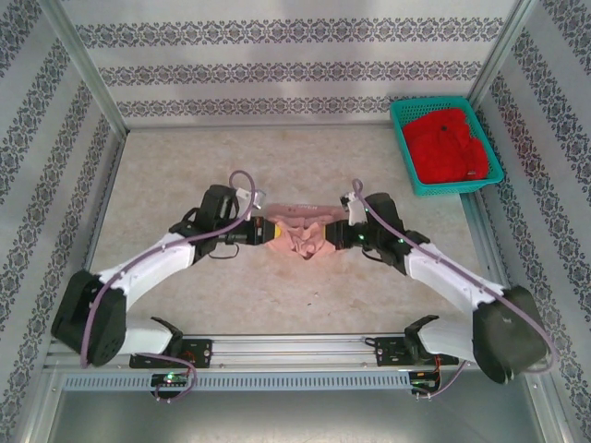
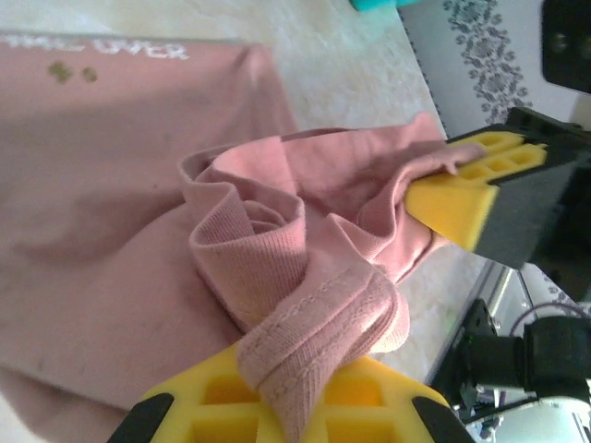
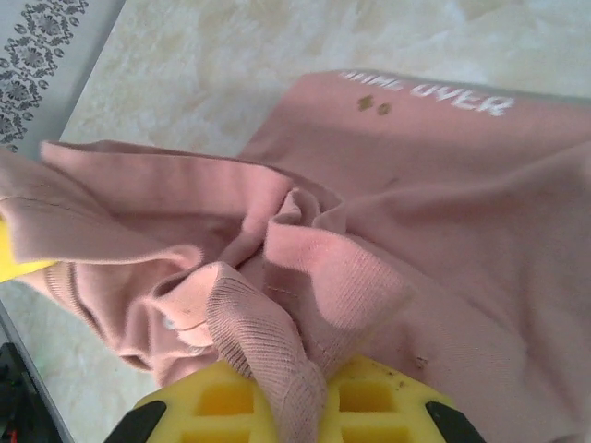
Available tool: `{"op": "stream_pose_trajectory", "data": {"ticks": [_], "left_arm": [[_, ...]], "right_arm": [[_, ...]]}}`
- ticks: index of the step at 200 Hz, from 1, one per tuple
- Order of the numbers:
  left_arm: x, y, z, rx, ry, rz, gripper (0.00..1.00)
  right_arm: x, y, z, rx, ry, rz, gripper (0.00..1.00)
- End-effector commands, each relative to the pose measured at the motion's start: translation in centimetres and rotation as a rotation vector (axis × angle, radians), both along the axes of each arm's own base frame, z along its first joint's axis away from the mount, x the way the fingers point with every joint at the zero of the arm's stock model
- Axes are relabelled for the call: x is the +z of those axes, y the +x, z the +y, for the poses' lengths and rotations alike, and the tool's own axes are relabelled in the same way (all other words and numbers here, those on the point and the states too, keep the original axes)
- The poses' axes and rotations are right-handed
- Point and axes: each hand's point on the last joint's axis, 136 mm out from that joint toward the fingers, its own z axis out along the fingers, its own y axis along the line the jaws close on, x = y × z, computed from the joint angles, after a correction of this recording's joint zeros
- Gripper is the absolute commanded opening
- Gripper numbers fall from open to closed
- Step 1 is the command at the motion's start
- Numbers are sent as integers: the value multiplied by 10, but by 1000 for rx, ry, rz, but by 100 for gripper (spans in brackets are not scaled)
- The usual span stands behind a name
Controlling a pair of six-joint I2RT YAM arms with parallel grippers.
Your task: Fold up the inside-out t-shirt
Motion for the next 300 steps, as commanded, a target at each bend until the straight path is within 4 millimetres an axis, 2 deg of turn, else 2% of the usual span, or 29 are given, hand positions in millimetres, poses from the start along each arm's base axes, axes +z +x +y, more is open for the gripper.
{"op": "stream_pose_trajectory", "data": {"ticks": [1, 16, 35, 80, 126, 155, 193, 211, 221, 243, 259, 278, 300], "left_arm": [[-13, -6, 5, 46, 20, 19, 0], [-18, -4, 5, 48, 32, 20, 0], [-20, 7, 5, 51, 75, -5, 0], [-25, 60, 17, 125, 136, -21, 0], [-56, 99, 18, 121, 181, 43, 0], [-75, 118, 27, 159, 208, 81, 0], [-103, 124, 32, 173, 240, 124, 7], [-112, 129, 36, 190, 271, 126, 10], [-112, 135, 39, 211, 279, 122, 17], [-95, 145, 39, 225, 268, 106, 33], [-76, 145, 43, 241, 270, 79, 44], [-56, 136, 51, 264, 281, 59, 55], [-54, 114, 70, 323, 346, 97, 64]], "right_arm": [[-15, -4, -19, -109, -39, 21, 0], [-19, -5, -24, -120, -62, 25, 0], [-14, 7, -28, -143, -71, 12, 0], [-9, 48, -27, -143, -122, 19, 1], [-24, 86, -20, -107, -182, 41, 4], [-43, 105, -21, -102, -210, 81, 6], [-81, 124, -28, -124, -267, 185, 9], [-95, 132, -32, -138, -284, 230, 17], [-98, 137, -33, -140, -286, 246, 22], [-86, 140, -42, -154, -284, 266, 32], [-63, 135, -51, -159, -257, 250, 39], [-43, 122, -64, -178, -250, 240, 43], [-30, 100, -71, -185, -242, 228, 48]]}}
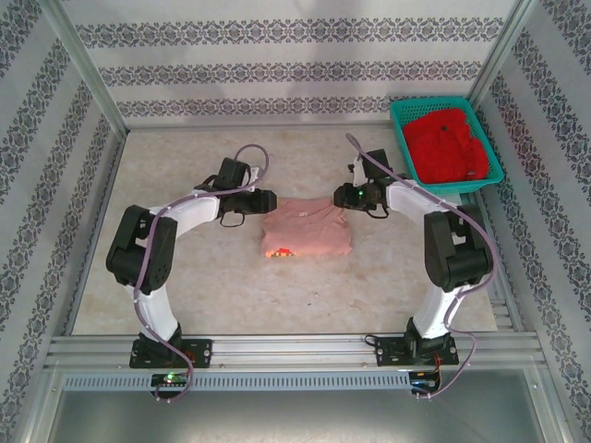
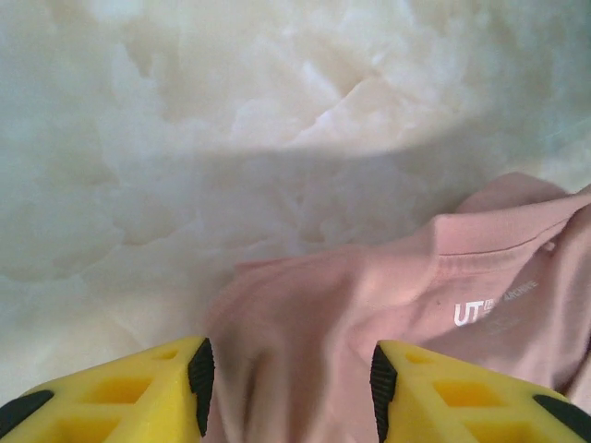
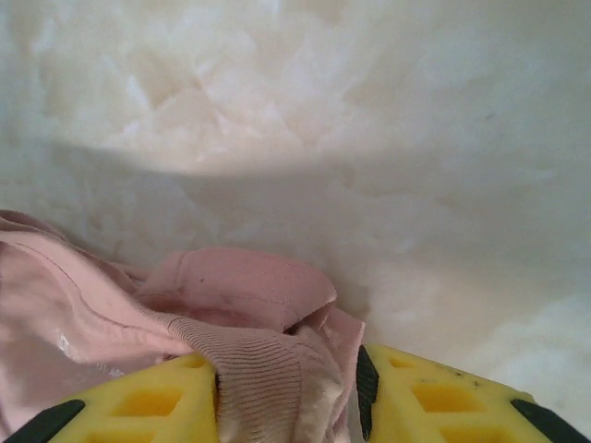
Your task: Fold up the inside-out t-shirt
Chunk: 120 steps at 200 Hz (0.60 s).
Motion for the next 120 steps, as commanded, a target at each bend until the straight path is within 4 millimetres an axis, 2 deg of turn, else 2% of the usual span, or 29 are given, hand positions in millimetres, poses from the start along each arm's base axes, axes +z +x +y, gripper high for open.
{"op": "stream_pose_trajectory", "data": {"ticks": [1, 15, 28, 39, 51, 68, 83, 99, 120], "left_arm": [[21, -27, 33, 94, 92, 25, 64], [22, -43, 33, 91, 64, 36, 69], [28, -58, 21, 47, 0, 27, 69], [29, -69, 15, 24, -14, 27, 69], [28, -73, 19, 34, 17, 29, 69], [21, -73, 24, 52, 43, 33, 68], [13, -69, 18, 29, 33, 47, 66], [-1, -58, 13, 28, 35, 60, 58], [-22, -41, 20, 66, 118, 78, 48]], "right_arm": [[28, -38, -12, 6, 3, -9, 49], [29, -51, -4, 25, 9, -11, 53], [28, -61, 11, 67, 14, -15, 53], [24, -65, 20, 85, -1, -13, 53], [19, -63, 21, 80, -20, -11, 53], [12, -53, 22, 65, -15, -9, 53], [4, -43, 27, 71, -6, 5, 50], [-5, -32, 34, 75, 2, 18, 45], [-22, -20, 35, 69, -17, 50, 38]]}}
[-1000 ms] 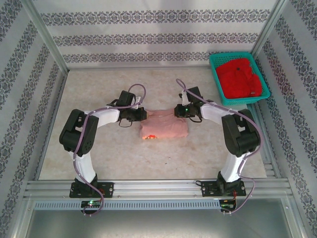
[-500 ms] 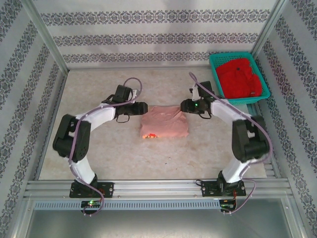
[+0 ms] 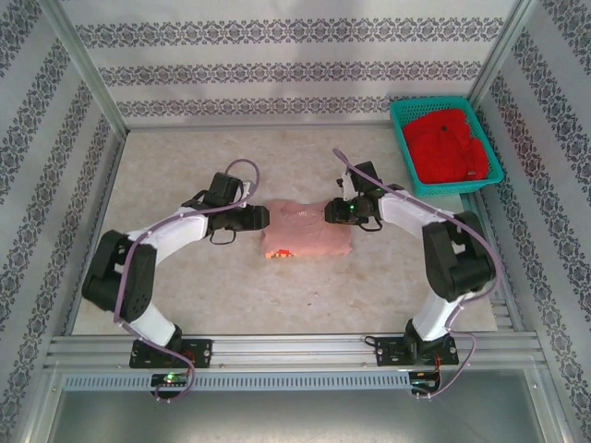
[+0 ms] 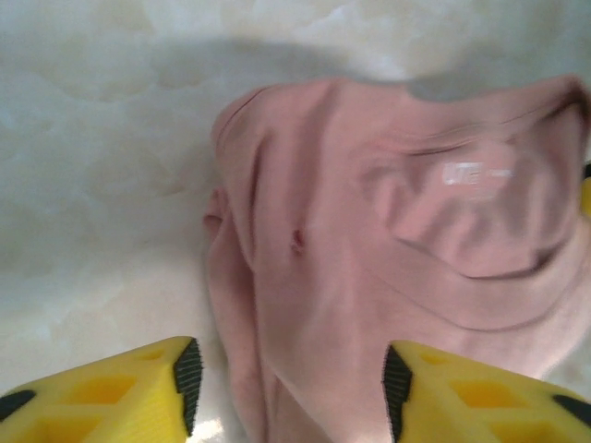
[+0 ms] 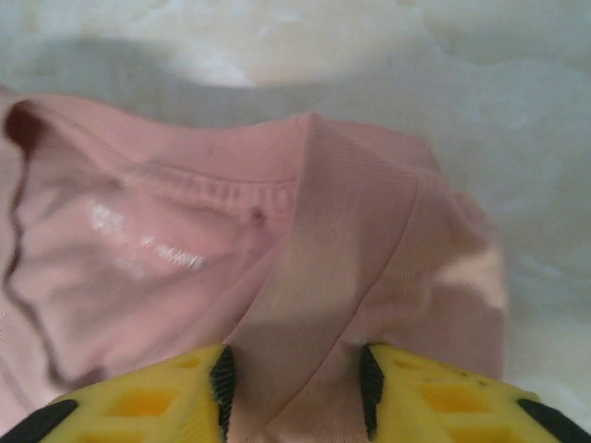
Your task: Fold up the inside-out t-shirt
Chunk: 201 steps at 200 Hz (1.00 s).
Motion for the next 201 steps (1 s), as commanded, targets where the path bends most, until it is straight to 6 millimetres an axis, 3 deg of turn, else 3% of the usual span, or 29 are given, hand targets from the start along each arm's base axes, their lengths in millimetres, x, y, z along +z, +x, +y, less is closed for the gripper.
{"op": "stream_pose_trajectory", "data": {"ticks": [1, 20, 37, 69, 100, 124, 161, 201], "left_arm": [[-18, 19, 3, 31, 72, 10, 48], [-34, 28, 8, 50, 125, 38, 44], [-24, 28, 8, 49, 114, 19, 45], [3, 7, 14, 78, 31, -27, 62], [9, -15, -15, 15, -229, 17, 80], [-1, -13, -27, -18, -276, 58, 84], [-26, -5, -26, -26, -231, 79, 86], [-37, -5, -44, -69, -267, 74, 79]], "right_arm": [[-3, 24, 4, -15, -2, -21, 38], [-13, 30, 2, -18, -6, 13, 36], [0, 29, 0, -14, 8, -1, 38], [36, 6, -13, -17, 26, -68, 45], [47, -19, -20, -31, 35, -91, 49], [46, -24, -17, -24, 39, -85, 49], [46, -26, -6, 3, 46, -80, 49], [43, -28, -3, 3, 51, -73, 48]]}}
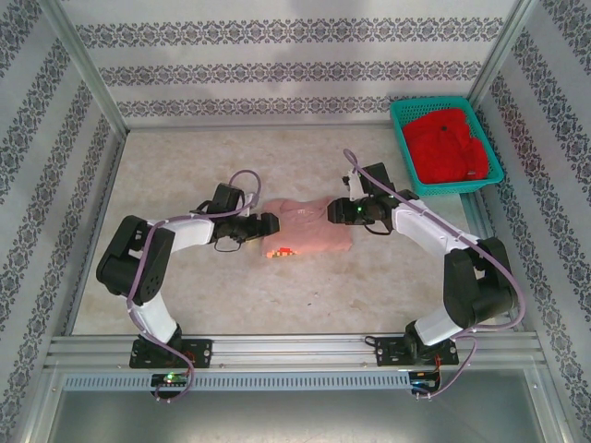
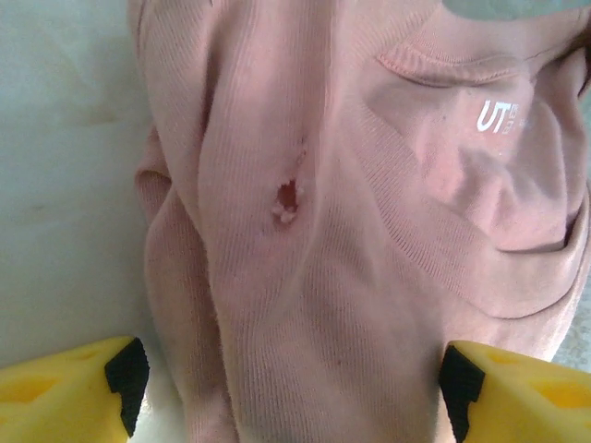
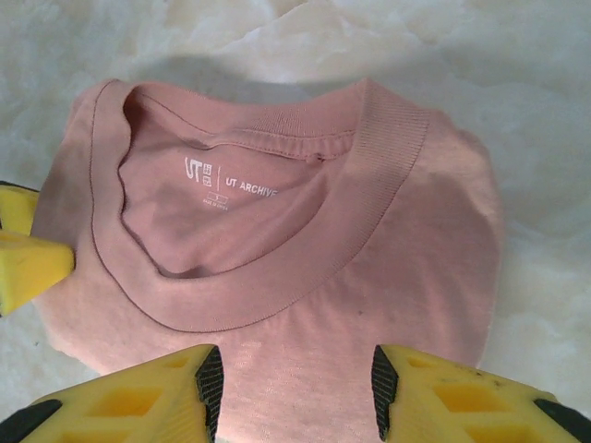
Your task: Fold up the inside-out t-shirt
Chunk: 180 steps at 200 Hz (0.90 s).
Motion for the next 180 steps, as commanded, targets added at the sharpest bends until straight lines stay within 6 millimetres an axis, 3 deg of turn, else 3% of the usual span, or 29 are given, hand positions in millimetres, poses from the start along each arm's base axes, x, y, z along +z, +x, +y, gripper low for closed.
{"op": "stream_pose_trajectory", "data": {"ticks": [1, 55, 97, 129, 162, 180], "left_arm": [[-3, 5, -20, -49, -52, -38, 79], [-2, 21, -37, -64, -66, -71, 44], [-1, 33, -21, -90, 27, -102, 13], [8, 43, 21, -127, 167, -107, 1], [23, 63, 96, -87, 381, -90, 0], [35, 80, 146, -35, 509, -92, 0]], "right_arm": [[-9, -5, 3, -6, 9, 34, 48], [-15, -7, 4, -12, 15, 53, 48], [-12, -8, -1, -19, 0, 41, 48], [4, -6, -12, -43, 2, 6, 48], [24, -1, -16, -53, 18, -37, 48], [32, -1, -12, -46, 36, -46, 48]]}}
